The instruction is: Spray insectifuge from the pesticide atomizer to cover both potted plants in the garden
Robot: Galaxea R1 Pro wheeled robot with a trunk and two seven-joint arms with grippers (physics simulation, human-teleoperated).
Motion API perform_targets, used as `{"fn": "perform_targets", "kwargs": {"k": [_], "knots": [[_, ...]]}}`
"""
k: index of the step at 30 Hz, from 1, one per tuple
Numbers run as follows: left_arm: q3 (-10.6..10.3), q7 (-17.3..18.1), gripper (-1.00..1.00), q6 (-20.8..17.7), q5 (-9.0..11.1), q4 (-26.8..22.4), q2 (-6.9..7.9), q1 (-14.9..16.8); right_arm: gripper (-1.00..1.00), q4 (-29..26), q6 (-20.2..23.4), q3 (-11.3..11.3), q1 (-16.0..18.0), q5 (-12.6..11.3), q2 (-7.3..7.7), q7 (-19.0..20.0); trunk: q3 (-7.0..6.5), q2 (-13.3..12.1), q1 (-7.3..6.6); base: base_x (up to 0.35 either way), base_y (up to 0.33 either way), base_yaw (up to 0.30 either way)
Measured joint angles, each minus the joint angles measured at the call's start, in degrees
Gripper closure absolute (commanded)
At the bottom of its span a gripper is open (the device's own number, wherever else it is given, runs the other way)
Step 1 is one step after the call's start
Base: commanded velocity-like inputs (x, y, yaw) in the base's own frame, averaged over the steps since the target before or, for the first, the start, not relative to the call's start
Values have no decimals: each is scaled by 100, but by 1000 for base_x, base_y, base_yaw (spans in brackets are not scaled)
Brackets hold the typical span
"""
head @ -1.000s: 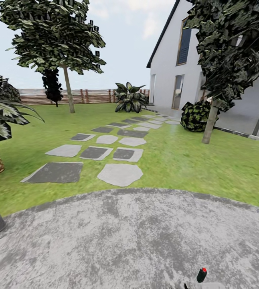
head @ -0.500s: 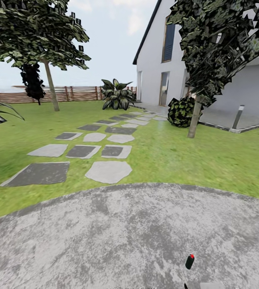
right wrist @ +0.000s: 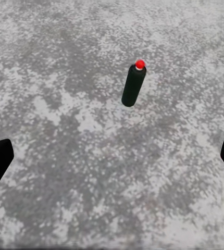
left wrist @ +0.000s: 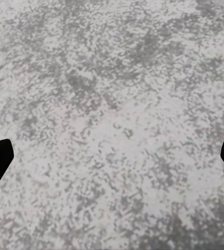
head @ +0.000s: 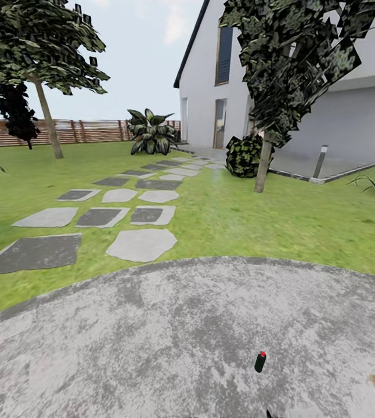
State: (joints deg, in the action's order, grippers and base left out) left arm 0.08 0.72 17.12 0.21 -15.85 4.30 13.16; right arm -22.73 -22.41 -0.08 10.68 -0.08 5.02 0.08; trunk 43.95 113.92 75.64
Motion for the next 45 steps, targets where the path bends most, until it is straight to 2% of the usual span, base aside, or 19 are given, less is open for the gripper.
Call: {"fn": "perform_targets", "kwargs": {"k": [17,45], "knots": [[0,0,-100,0,2,-1,0,-1,-100,1,0,8,1,8,-2,6,448,682,373,0,0,-92],[0,0,-100,1,2,-1,0,-1,-100,45,-1,24,1,40,-9,8,956,1805,989,0,0,-1]]}}
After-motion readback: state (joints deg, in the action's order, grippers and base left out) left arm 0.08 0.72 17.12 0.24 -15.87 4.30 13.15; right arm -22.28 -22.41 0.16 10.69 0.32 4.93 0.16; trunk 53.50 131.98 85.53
